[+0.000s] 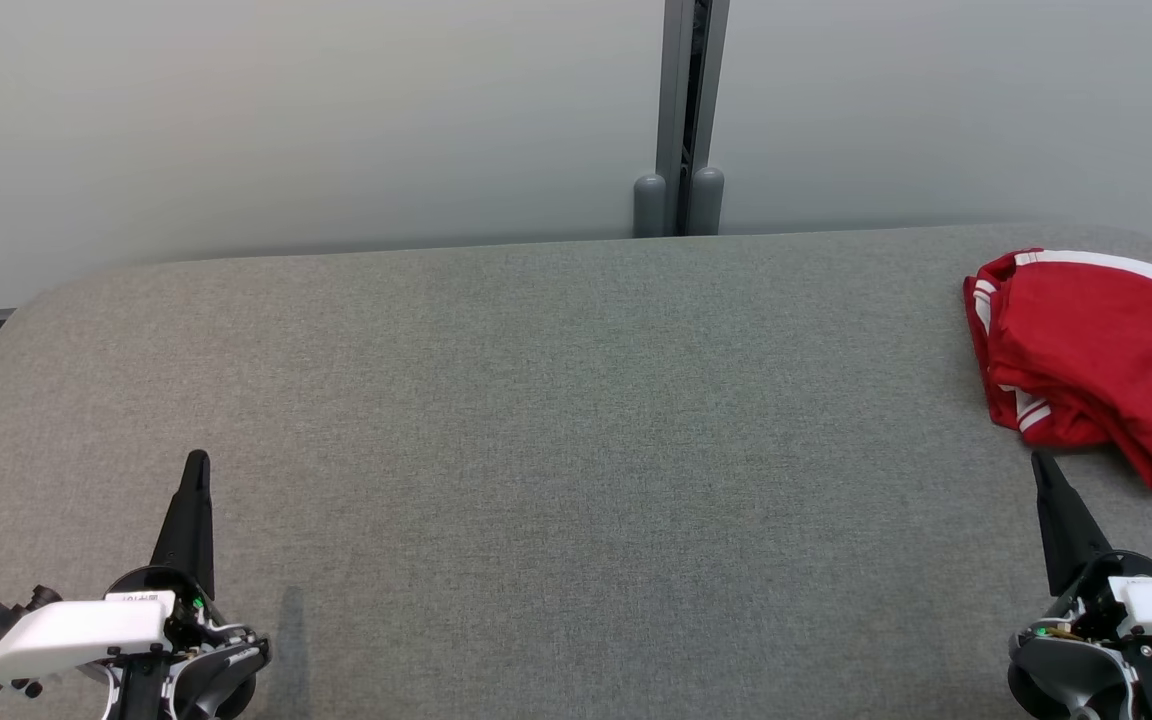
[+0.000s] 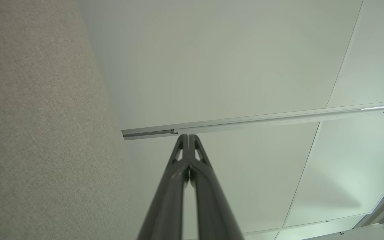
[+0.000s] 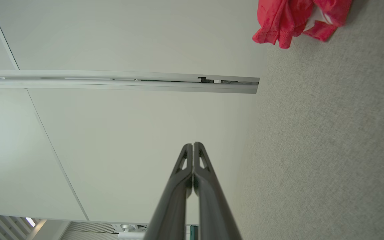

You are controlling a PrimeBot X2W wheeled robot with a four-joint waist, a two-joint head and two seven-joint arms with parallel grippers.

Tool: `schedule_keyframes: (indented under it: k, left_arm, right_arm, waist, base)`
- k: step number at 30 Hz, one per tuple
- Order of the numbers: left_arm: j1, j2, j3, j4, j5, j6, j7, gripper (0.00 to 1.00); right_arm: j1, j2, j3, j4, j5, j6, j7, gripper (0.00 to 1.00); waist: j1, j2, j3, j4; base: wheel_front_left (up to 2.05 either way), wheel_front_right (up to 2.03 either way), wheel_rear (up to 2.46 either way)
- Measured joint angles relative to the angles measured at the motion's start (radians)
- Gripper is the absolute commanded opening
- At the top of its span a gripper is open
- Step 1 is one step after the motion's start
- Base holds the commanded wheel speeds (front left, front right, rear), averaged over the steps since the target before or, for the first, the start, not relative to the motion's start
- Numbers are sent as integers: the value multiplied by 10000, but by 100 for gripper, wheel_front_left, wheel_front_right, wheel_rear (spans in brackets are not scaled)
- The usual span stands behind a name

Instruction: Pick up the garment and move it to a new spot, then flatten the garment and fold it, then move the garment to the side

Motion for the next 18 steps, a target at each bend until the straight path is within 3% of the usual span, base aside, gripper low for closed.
schedule_keyframes:
  k: [18]
  left_arm:
    - [0,0,0,0,0,0,0,0]
  right_arm:
    - [0,0,0,0,0,2,-2,0]
  waist:
    - [0,0,0,0]
  base:
    - [0,0,0]
